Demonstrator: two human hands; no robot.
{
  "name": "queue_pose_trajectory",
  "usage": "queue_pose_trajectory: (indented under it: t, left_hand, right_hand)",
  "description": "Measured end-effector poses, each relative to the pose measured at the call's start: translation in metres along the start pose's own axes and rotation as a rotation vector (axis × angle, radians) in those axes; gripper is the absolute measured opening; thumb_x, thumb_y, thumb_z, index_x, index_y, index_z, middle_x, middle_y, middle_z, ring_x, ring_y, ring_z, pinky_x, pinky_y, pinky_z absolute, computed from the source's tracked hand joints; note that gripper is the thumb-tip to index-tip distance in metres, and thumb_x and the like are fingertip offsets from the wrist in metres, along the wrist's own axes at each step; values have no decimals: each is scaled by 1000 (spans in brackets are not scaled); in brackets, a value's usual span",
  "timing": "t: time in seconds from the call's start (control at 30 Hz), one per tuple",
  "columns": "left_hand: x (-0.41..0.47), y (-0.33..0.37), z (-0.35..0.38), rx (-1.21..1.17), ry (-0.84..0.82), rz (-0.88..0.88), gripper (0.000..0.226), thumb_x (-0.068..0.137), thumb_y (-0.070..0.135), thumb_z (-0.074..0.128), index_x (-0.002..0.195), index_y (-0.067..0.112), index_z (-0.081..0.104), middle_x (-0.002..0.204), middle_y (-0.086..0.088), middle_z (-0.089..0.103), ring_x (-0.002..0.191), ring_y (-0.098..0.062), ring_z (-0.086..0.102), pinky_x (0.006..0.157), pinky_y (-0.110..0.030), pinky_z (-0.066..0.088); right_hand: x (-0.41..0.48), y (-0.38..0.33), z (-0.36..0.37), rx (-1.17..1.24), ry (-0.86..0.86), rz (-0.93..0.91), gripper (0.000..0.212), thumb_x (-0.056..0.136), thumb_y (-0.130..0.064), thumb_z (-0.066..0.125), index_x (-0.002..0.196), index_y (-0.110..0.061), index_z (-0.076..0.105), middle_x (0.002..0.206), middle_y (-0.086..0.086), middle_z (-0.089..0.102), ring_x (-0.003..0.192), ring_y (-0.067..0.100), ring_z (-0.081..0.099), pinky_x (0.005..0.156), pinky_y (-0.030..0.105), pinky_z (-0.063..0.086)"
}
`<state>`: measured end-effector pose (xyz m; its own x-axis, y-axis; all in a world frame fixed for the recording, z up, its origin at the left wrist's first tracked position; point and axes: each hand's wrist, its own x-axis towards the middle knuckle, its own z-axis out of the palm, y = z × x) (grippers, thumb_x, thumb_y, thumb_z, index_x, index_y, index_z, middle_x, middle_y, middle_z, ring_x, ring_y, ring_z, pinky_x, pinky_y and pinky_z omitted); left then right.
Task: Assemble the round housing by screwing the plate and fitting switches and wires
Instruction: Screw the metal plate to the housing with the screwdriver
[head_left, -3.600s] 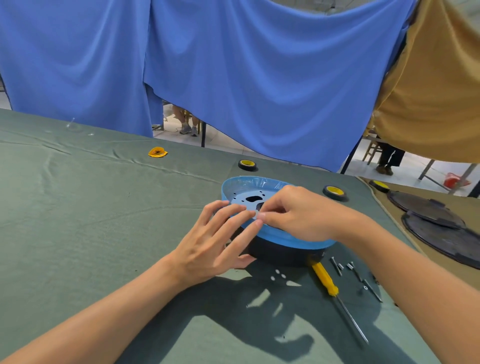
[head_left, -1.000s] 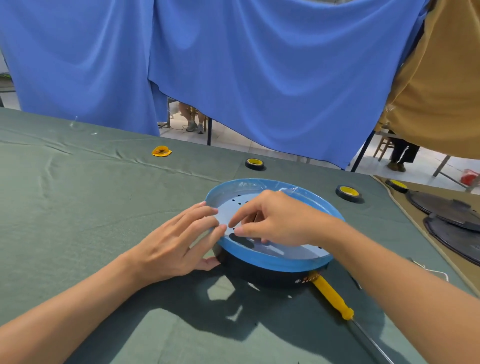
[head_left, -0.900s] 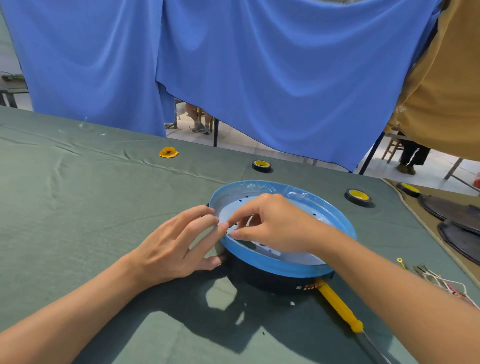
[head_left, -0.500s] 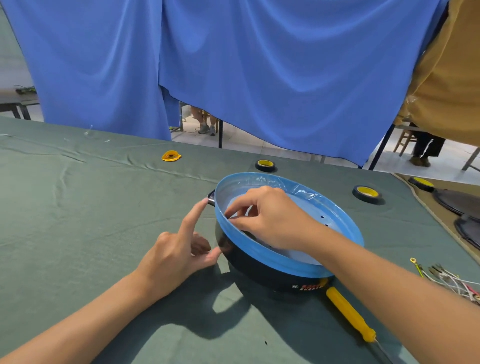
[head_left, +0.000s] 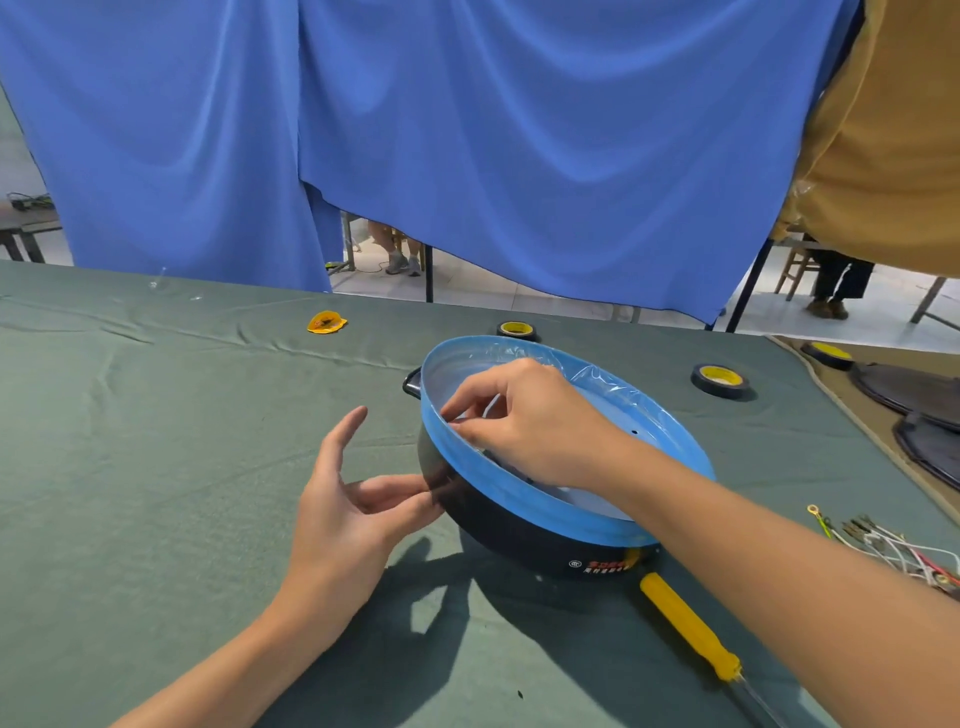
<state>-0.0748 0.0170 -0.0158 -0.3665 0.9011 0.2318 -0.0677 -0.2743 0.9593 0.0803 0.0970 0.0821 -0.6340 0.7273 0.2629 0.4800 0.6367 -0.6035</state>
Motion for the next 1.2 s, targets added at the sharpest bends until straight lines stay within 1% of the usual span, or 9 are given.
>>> queue_pose_trajectory:
  t: [0.07,0.13,0.23,0.27,0.43,0.53,0.67,0.8,1.2]
  left_hand:
    - [0,6,0,-229,25,-151,66,79,-13,68,134,15,45,86,-27,73,81,-35,74,67,-31,61]
    - [1,11,-1,-416,27,-336,39,86,-14,53,122,-1,55,91,-34,70,83,-41,73,63,-33,60]
    - [5,13,-2,-458,-5,-533,24,76,9,69,89,-10,74,91,-28,73,80,-31,75,60,-30,60]
    - [5,14,-2,-457,-19,-568,25,73,12,70,85,-10,76,93,-26,73,81,-29,75,60,-29,60]
    - [7,20,-2,-460,-13,-727,50,73,13,72,113,-15,62,103,-30,70,85,-35,74,58,-37,62]
    - [10,25,-3,-350,-41,-867,69,74,41,73,109,-17,59,94,-30,70,78,-39,73,62,-47,62]
    - [8,26,-7,-259,-178,-937,102,61,71,72,110,-18,57,85,-26,71,70,-35,72,81,-49,60]
    - [6,26,-9,-187,-256,-897,98,58,64,78,117,-12,57,103,-27,72,90,-33,74,70,-39,62]
    - [1,22,-8,-220,-231,-813,95,61,60,77,119,-13,56,104,-27,71,92,-34,73,72,-39,62]
  right_hand:
    - [2,0,0,-8,-5,1,6,87,-21,70,89,-24,76,78,-5,68,67,6,55,61,20,46]
    - [3,0,2,-39,-18,-9,6,87,-22,71,89,-23,76,74,-9,65,65,4,53,59,17,44]
    - [5,0,5,-104,-14,-25,7,88,-23,70,91,-23,76,72,-17,58,66,2,51,57,12,38]
    - [5,-1,6,-118,-16,-27,8,88,-23,69,92,-23,77,72,-19,57,67,2,51,56,10,37]
    - [6,-1,10,-145,-52,-34,9,87,-21,70,92,-23,78,71,-19,58,70,2,53,58,11,37]
    - [2,1,15,-171,-121,-37,8,87,-22,71,91,-25,77,76,-13,63,71,0,54,60,12,38]
    - [-7,1,23,-240,-162,-79,9,88,-25,68,92,-26,76,72,-16,57,73,4,53,65,21,45]
    - [-5,-4,19,-267,-201,-115,14,89,-26,66,98,-25,75,81,-12,61,76,6,53,66,24,45]
    - [5,-16,12,-332,-311,-207,16,87,-4,64,91,-14,75,87,-6,69,80,6,59,78,31,52]
